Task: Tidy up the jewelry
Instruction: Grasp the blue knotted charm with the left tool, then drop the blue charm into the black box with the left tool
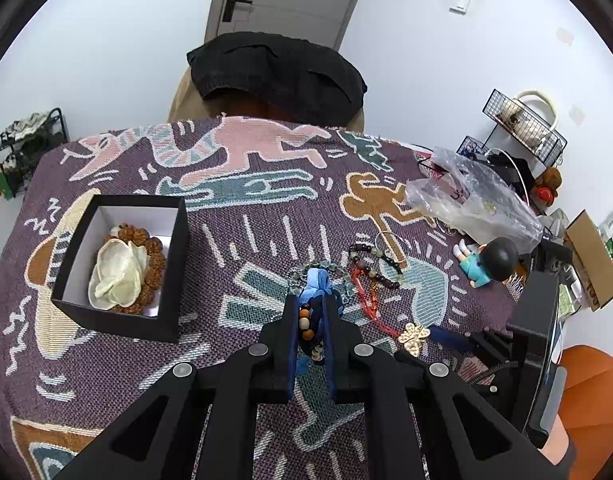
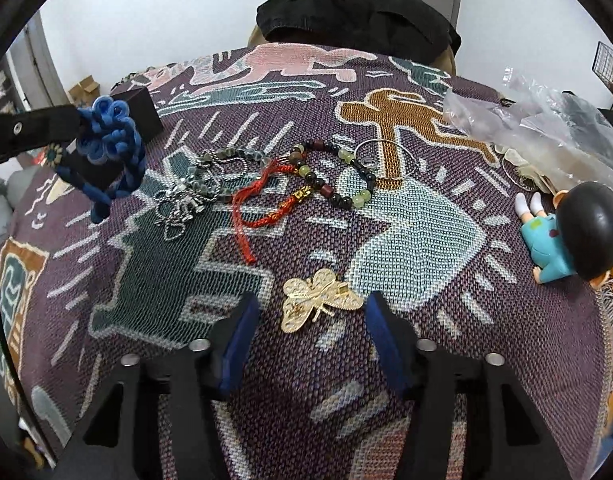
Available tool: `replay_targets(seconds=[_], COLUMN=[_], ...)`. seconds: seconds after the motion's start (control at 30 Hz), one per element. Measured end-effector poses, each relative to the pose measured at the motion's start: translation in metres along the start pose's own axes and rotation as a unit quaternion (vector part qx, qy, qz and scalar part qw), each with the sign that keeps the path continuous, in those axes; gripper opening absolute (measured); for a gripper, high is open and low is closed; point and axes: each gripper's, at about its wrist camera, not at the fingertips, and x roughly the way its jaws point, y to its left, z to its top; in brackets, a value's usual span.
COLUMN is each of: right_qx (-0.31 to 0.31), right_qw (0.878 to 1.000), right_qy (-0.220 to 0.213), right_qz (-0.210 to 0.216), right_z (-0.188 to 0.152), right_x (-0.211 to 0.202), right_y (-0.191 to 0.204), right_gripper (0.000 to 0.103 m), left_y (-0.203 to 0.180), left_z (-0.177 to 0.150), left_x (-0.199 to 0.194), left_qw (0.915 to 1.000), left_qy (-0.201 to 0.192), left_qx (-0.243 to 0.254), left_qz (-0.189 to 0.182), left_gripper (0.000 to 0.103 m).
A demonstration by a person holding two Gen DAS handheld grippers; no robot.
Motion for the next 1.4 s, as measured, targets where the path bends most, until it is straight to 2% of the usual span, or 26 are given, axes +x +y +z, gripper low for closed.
replay_targets(seconds=[0.17,0.37,0.77,1.03,1.17,1.2,1.23,1.27,1.3,1.33,1.37,1.4], right_qx=[-0.007,0.025,0.035,0.027,0.017,0.015,0.013,0.013,0.012,0.011,0.009,0.006], right_qw=[1.000,0.999,0.993,0.989,0.988,0.988,0.988,0.987,0.987,0.987,0.986,0.986], right_qy=[-0.010,-0.030,-0.089,-0.112,-0.116,-0.116,-0.116,-0.116,-0.116,-0.116,-0.116,-0.116], right_qz=[-0.001,0.025,0.075,0.090,0.096,0.098,0.102,0.106,0.110,0.114,0.118,0.122], right_z=[-0.005,-0.003,0.028,0.052,0.061,0.063,0.066,0.068,0.070,0.073,0.076,0.079], right_x=[-0.005,-0.013,-0.057,-0.075,-0.078,-0.079,-0.079,-0.079,-0.078,-0.078,-0.077,-0.077], right_y=[0.005,-0.001,0.014,0.034,0.048,0.051,0.055,0.058,0.061,0.065,0.069,0.074], right_gripper=[0.041,0.041,0.041,0.041,0.041,0.041,0.041,0.041,0.041,0.041,0.041,0.041], left_y=[0.004,0.015,0.058,0.100,0.118,0.123,0.126,0.131,0.134,0.137,0.139,0.141], left_z=[0.000,0.005,0.020,0.023,0.026,0.027,0.028,0.029,0.030,0.028,0.027,0.025], left_x=[-0.007,-0.021,-0.048,-0.045,-0.039,-0.037,-0.036,-0.033,-0.032,-0.033,-0.037,-0.041], left_qw=[1.0000,0.9998,0.9982,0.9954,0.9945,0.9940,0.9938,0.9934,0.9929,0.9919,0.9907,0.9899], left_qy=[-0.006,-0.020,-0.048,-0.058,-0.064,-0.065,-0.062,-0.052,-0.047,-0.050,-0.062,-0.072], left_qx=[0.000,-0.004,-0.022,-0.055,-0.074,-0.083,-0.091,-0.102,-0.109,-0.116,-0.120,-0.122], left_qz=[0.000,0.005,0.030,0.053,0.038,0.028,0.017,0.002,-0.006,-0.011,-0.010,-0.006], left_gripper=[0.011,0.011,0.011,0.011,0.012,0.014,0.022,0.038,0.049,0.067,0.075,0.076])
